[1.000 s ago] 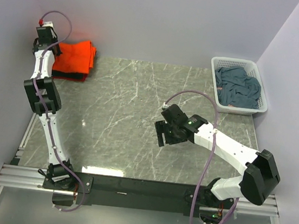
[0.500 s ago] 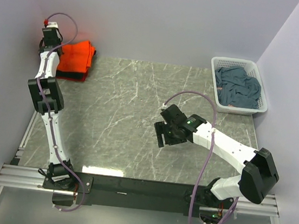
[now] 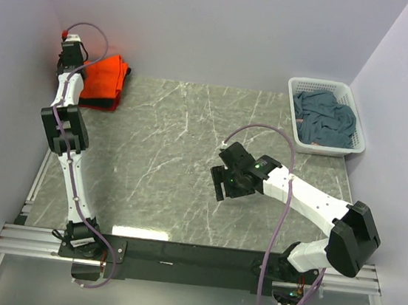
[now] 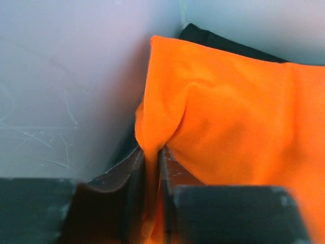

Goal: Fold and stack the t-shirts
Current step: Neatly place the folded tshirt to the corner, then reset both grippers

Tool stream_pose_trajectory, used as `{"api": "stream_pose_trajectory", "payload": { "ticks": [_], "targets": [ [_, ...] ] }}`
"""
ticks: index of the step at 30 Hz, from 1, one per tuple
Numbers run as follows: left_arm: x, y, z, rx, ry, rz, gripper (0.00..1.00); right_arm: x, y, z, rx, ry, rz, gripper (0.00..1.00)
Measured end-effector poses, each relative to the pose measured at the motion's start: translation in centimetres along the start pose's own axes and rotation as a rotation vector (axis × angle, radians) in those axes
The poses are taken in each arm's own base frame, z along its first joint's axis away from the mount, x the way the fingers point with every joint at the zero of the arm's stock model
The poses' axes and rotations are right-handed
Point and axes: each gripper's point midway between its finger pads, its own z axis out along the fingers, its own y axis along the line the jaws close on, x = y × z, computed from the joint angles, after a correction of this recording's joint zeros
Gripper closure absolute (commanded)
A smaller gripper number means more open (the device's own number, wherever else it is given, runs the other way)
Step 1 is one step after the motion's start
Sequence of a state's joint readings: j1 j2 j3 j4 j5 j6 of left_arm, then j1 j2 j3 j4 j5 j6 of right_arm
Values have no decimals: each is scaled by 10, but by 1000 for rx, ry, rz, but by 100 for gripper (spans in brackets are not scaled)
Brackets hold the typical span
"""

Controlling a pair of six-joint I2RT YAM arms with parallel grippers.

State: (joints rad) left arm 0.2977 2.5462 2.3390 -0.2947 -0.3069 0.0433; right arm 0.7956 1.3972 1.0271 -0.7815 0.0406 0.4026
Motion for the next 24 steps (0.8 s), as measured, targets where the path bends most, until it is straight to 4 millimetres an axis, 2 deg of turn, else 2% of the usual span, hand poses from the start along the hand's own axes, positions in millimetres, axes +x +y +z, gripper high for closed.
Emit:
{"api": "stream_pose_trajectory", "payload": {
  "ticks": [3,5,6,8,9,12,14,19,21,24],
  "targets": [
    [-1,3,0,-12,-2,4,47,0,0,0,0,-1,0,21],
    [-1,6,1,-19,-4,-1,35,0,0,0,0,0,0,21],
    [-1,7,1,-22,-4,-4,25,0,0,0,1,0,0,21],
    [-1,7,1,-22,-6,-13,17,0,0,-1,1,0,0,21],
    [0,7,0,-21,-1,-19,10,0,0,-1,2,-2,0,21],
    [3,6,-11,-3,16,-55,2,-3,-3,-3,17,-18,6,21],
    [-1,3,-23,25,15,-87,1,-5,-7,-7,33,-37,13,20],
    [-24,-16,-70,106,-11,-143,1,-15,-17,-25,62,-118,56,20],
    [-38,-32,-93,145,-42,-156,0,-19,-19,-34,58,-155,73,20],
    [-42,-59,-126,220,-54,-178,1,-24,-22,-48,42,-217,98,20]
  ]
}}
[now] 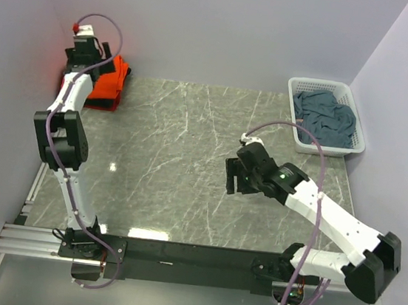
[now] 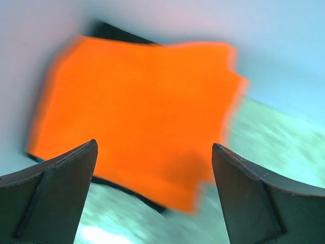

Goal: Fold and stack the t-shirts
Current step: Reset both grippers

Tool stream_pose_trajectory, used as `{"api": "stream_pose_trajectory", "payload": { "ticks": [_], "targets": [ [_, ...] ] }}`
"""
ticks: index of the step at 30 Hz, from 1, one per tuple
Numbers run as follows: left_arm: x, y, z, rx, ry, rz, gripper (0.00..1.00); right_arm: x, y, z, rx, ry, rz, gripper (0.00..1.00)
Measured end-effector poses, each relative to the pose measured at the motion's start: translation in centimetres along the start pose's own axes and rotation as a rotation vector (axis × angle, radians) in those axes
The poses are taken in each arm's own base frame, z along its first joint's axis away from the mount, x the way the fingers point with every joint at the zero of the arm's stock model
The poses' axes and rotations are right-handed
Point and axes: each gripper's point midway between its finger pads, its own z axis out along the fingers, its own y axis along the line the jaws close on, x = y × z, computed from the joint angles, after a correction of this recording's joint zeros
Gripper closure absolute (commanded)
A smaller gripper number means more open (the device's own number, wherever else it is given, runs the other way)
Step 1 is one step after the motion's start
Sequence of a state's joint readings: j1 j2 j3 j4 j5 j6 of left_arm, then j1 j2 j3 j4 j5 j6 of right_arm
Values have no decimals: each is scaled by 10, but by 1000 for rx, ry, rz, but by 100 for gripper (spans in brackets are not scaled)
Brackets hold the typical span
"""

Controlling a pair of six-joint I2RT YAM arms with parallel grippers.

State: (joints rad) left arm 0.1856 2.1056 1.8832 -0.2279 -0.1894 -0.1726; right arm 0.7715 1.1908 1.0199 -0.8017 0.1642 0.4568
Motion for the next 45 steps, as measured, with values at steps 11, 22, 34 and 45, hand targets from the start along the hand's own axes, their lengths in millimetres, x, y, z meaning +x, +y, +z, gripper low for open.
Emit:
{"api": "stream_pose_trajectory", "payload": {
  "ticks": [11,22,34,45],
  "targets": [
    [56,-44,-14,202,121,-85,6,17,-12,-3,-17,-28,35,20],
    [82,-64,8,95,107,87,10,25,-19,5,-20,-15,41,21],
    [138,-74,31,48,193,195,17,25,-18,8,-36,-11,48,21],
    [130,-76,-23,123,249,126,11,16,-22,-8,-45,-87,61,21]
  ]
}}
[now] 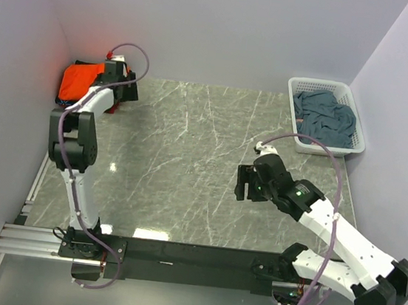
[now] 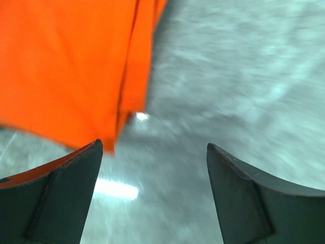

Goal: Fold and stack the t-shirts
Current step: Reset both grippers

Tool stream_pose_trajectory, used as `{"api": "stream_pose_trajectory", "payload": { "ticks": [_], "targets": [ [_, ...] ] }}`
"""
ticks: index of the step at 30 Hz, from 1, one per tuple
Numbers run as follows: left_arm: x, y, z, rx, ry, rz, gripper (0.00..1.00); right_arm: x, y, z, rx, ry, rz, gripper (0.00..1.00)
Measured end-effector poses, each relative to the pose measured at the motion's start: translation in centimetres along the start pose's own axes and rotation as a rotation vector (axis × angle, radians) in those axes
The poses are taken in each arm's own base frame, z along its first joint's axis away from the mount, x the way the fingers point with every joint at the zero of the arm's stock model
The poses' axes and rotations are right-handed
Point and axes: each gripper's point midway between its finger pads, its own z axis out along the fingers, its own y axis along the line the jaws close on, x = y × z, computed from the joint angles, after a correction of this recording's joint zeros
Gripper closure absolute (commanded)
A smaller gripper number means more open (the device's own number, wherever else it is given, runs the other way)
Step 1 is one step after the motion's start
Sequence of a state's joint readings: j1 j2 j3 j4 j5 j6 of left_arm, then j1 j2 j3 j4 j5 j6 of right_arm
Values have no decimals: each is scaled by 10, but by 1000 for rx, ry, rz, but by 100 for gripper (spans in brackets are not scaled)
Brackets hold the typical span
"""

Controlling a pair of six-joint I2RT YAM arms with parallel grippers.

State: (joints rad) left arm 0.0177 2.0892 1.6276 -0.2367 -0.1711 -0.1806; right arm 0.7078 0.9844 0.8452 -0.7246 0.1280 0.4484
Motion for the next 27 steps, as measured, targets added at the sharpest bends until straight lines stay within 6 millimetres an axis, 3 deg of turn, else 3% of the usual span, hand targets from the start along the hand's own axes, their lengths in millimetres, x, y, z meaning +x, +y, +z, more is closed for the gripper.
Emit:
{"api": "stream_pose_trajectory", "payload": {
  "ticks": [3,5,9,13,17,21,24,27],
  "targets": [
    [-16,-12,-42,67,-21,-47,9,-9,-6,-11,17,-56,11,20],
    [-34,-24,-82,120,-58,-82,8,-16,-12,-20,38,-97,23,20],
    [-72,-45,-181,247,-186,-165,5,-38,-28,-48,103,-216,70,19],
    [-80,-38,-283,329,-310,-235,1,-62,-50,-91,167,-392,148,17],
    [-62,-2,-368,309,-435,-306,0,-73,-74,-134,210,-566,225,11],
    [-26,37,-422,247,-527,-389,1,-70,-98,-171,225,-715,296,10],
    [4,62,-440,185,-564,-452,1,-62,-112,-183,233,-799,334,9],
    [36,80,-440,125,-574,-495,0,-51,-123,-180,246,-837,348,9]
  ]
}}
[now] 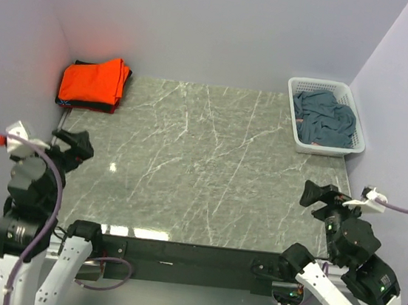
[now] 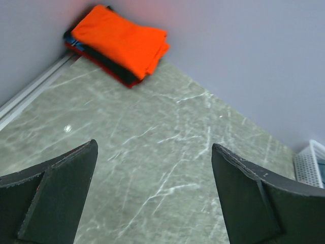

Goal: Fold and stack the t-shirts
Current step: Reset both grippers

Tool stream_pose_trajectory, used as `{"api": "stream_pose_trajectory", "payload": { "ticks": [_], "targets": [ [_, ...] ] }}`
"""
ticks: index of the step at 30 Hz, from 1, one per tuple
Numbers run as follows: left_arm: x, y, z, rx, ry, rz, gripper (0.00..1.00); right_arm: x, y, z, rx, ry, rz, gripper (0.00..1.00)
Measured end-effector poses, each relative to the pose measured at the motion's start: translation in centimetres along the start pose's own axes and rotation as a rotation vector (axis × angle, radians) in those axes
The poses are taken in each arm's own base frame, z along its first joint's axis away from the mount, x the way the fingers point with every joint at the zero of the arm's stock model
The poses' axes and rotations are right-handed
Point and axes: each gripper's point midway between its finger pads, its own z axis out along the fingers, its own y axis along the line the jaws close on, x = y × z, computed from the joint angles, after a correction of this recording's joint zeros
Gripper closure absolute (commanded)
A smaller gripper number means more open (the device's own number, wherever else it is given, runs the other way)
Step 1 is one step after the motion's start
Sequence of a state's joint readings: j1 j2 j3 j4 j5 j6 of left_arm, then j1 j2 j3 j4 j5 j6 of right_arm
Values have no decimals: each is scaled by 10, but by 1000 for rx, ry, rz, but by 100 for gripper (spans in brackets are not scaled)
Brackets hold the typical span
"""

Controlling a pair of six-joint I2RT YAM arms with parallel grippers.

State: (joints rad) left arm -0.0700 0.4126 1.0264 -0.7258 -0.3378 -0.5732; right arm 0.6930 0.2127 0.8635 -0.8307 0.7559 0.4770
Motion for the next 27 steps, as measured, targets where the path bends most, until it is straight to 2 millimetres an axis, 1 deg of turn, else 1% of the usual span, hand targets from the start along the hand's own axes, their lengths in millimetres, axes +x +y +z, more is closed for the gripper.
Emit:
{"api": "stream_pose_trajectory", "payload": {
  "ticks": [1,3,5,9,11,18,22,27],
  "targets": [
    [7,9,-4,-15,-5,-5,1,4,-4,0,5,-8,2,8],
    [16,21,-9,-33,-11,-10,1,9,-9,0,7,-22,10,8],
    [19,27,-14,-36,-32,-17,1,15,-14,0,9,-36,21,8],
    [17,31,-20,-16,-91,-41,0,21,-22,-1,10,-64,49,8],
    [20,34,-19,-12,-108,-49,0,22,-23,-1,9,-70,51,8],
    [48,48,-10,7,-147,-61,1,21,-16,0,-27,-78,37,7],
    [57,49,-5,17,-138,-52,1,20,-9,0,-62,-78,26,6],
    [59,48,-4,26,-133,-36,1,23,-4,1,-91,-67,7,6]
  ]
}}
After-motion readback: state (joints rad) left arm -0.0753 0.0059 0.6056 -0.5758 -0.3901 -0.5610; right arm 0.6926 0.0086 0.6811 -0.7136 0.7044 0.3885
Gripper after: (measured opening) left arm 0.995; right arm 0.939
